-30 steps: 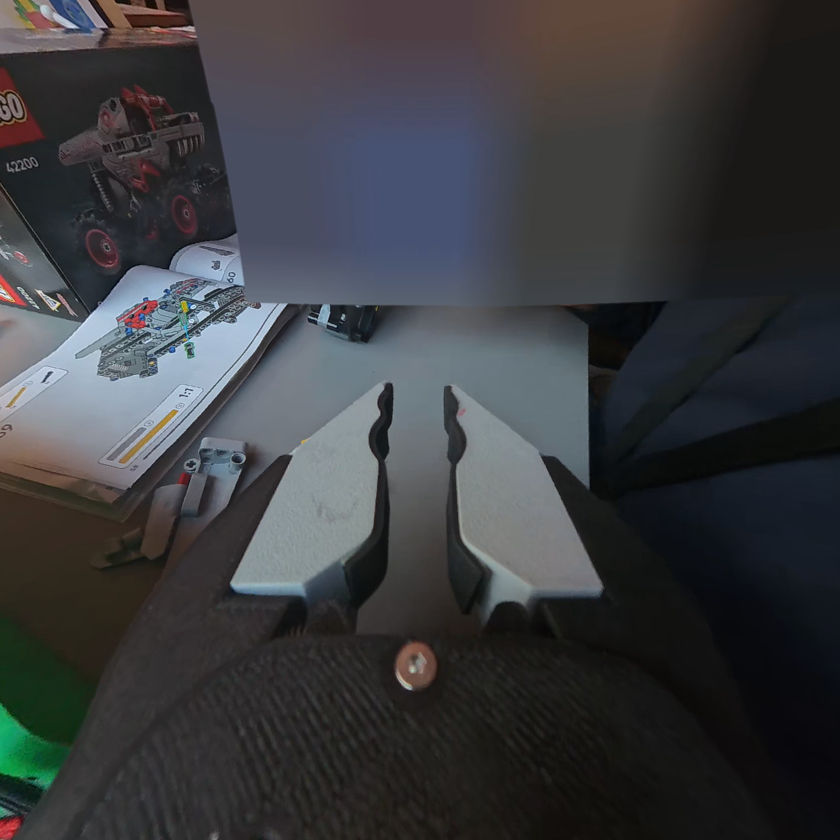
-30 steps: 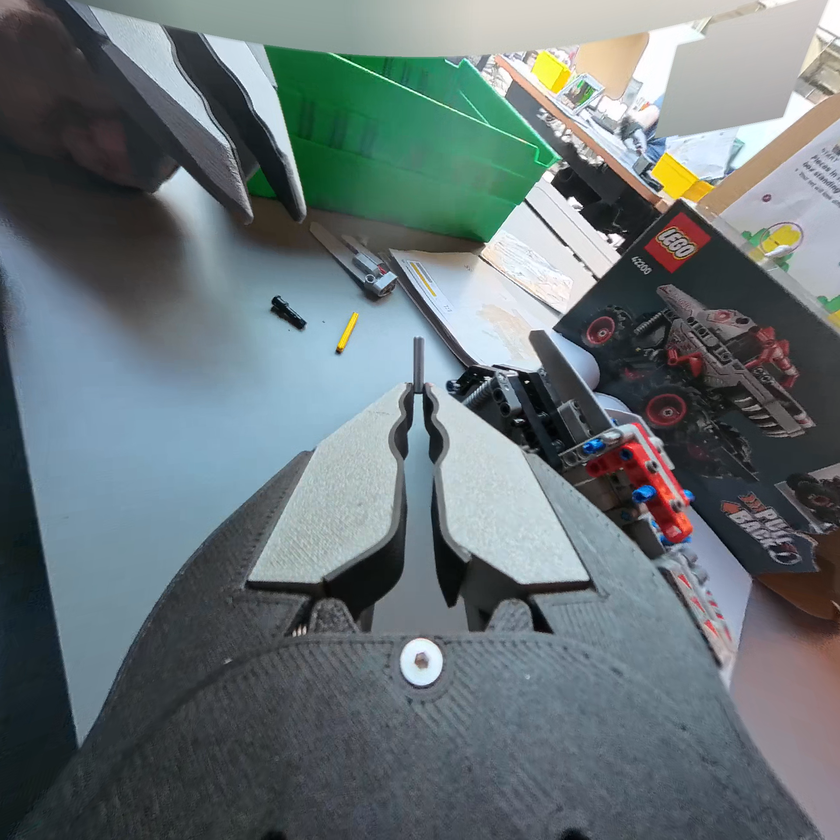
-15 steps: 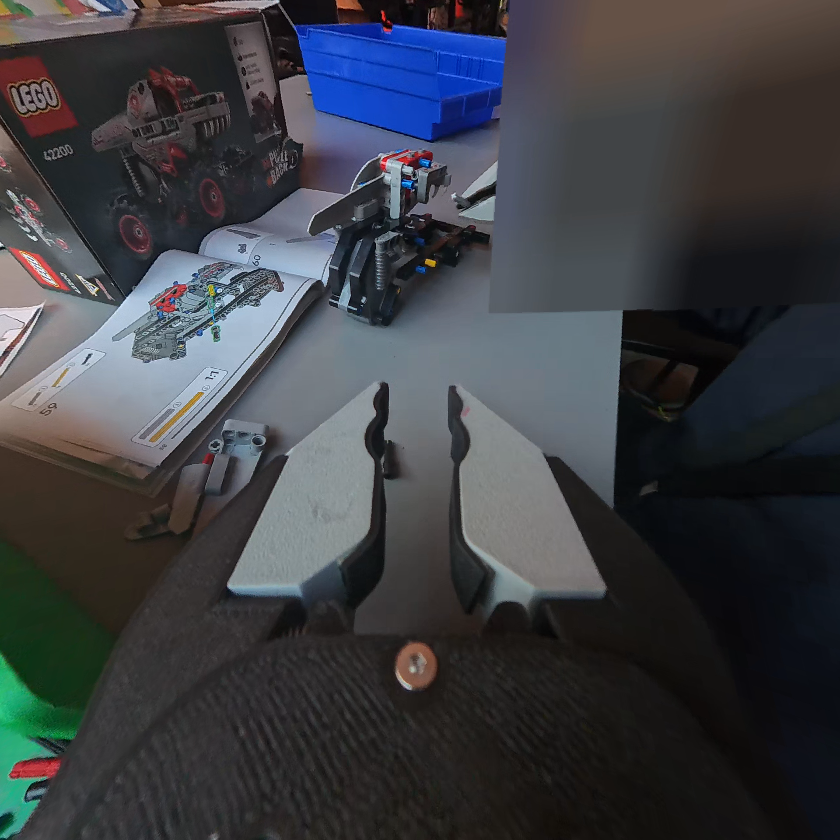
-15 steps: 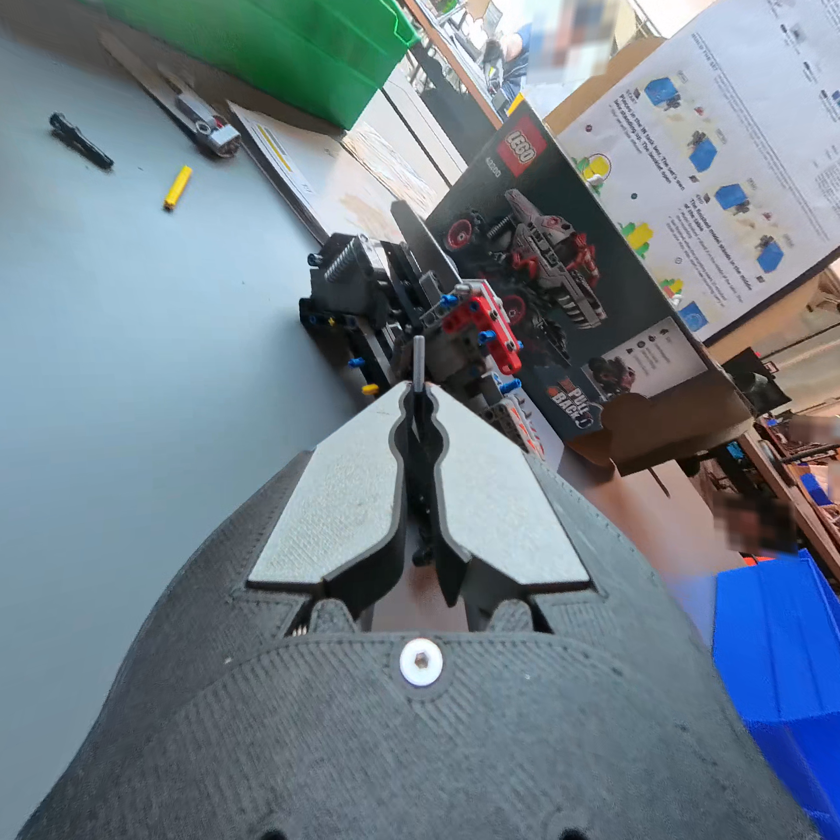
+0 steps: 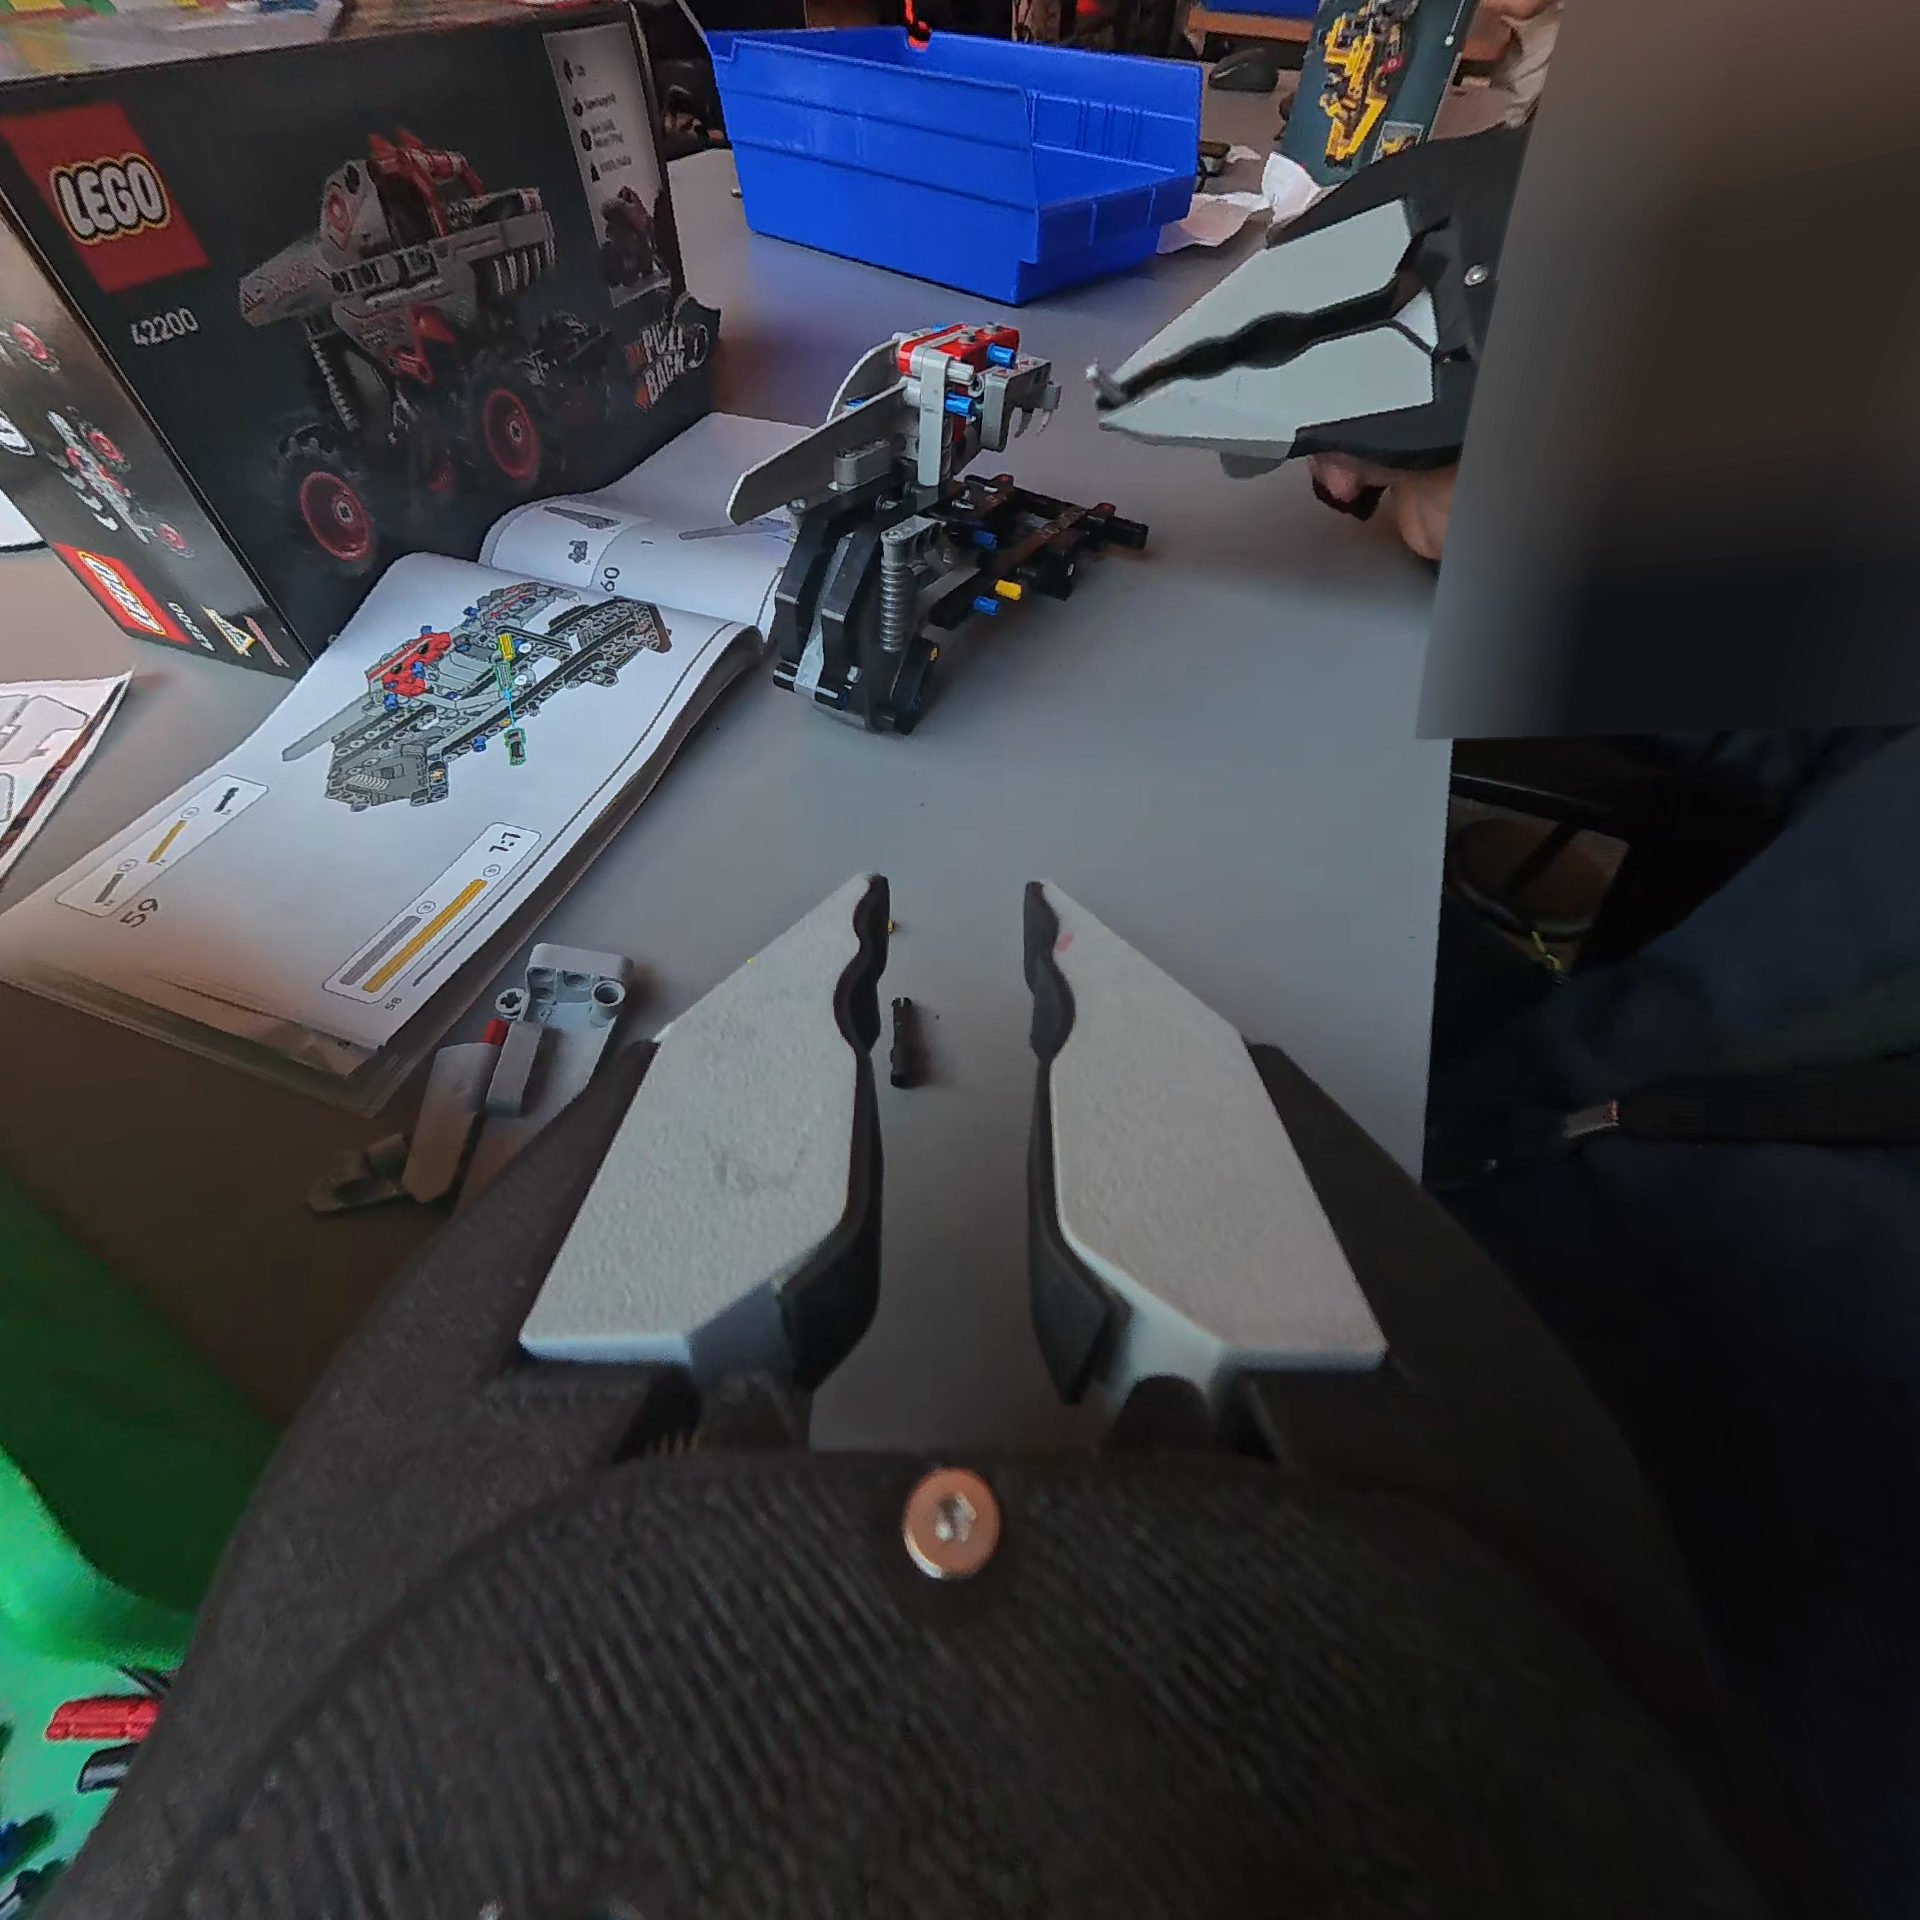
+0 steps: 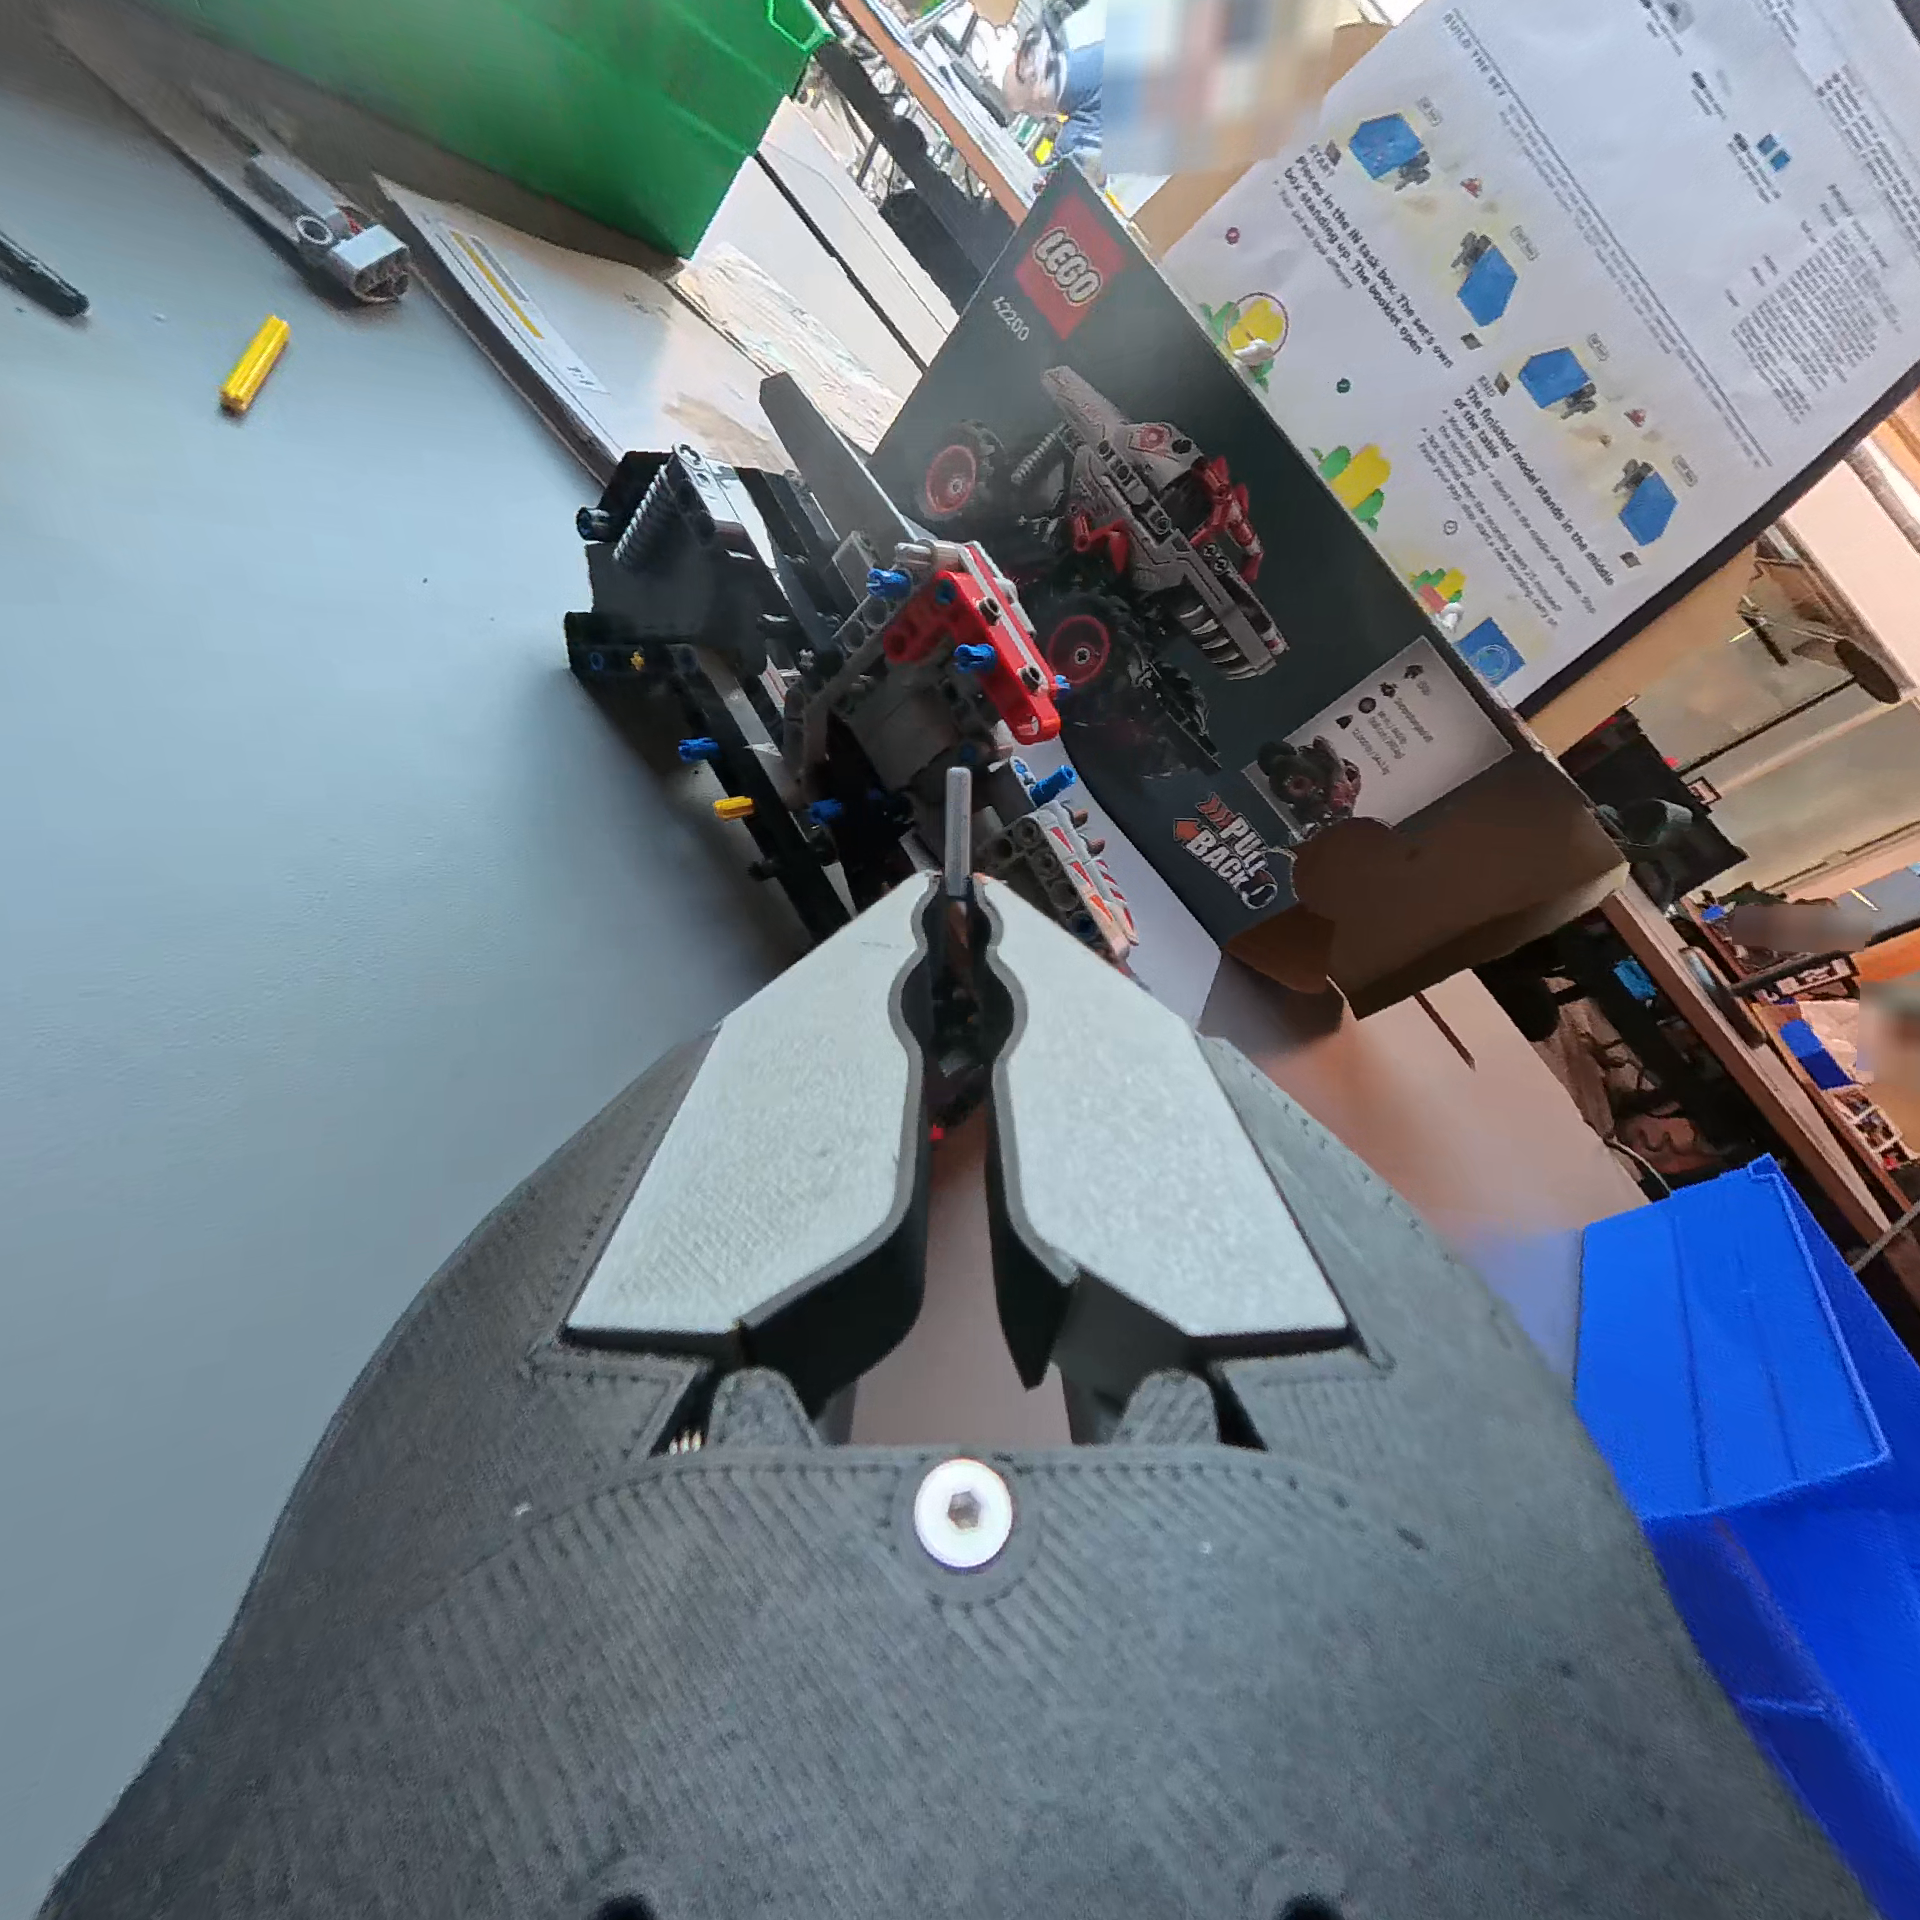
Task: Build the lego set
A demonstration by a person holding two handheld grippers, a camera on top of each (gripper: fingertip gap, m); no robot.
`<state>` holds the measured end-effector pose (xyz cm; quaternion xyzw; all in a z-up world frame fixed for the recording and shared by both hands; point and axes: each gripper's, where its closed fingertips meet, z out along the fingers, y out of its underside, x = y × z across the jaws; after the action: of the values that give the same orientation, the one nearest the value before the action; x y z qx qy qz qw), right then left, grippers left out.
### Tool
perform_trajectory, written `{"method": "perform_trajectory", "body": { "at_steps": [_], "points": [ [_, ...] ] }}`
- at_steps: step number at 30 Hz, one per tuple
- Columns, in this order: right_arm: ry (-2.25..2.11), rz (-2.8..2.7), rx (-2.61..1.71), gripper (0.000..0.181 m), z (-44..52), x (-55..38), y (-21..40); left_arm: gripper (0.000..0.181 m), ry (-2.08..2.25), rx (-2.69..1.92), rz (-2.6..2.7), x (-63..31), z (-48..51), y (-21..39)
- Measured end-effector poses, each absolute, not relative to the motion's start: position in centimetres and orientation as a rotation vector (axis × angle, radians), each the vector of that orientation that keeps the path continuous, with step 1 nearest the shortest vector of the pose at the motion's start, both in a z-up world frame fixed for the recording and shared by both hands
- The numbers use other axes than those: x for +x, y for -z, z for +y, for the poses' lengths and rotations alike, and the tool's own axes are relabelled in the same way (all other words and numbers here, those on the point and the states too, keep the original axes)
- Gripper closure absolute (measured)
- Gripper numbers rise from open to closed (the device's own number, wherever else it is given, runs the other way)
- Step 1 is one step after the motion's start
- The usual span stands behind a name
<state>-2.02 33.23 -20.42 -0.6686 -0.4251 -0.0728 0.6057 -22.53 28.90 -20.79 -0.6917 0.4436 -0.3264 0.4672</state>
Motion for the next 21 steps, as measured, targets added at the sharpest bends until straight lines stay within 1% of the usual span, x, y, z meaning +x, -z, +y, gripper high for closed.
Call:
{"method": "perform_trajectory", "body": {
  "at_steps": [1,6,13,21],
  "points": [
    [0.166,-0.995,-1.551,0.181,33.2,-2.1,20.6,0.158,0.799,-1.695,1.086,-22.5,28.9,20.8],
    [0.168,-1.057,-1.584,0.181,33.2,-2.7,21.9,0.158,0.791,-1.695,1.089,-22.5,28.9,20.8],
    [0.170,-0.968,-1.562,0.181,33.4,-1.8,20.5,0.158,0.762,-1.686,1.097,-22.5,28.9,20.8],
    [0.192,-1.050,-1.559,0.181,33.1,-2.8,21.5,0.158,0.747,-1.675,1.090,-22.6,28.9,20.7]
  ]
}}
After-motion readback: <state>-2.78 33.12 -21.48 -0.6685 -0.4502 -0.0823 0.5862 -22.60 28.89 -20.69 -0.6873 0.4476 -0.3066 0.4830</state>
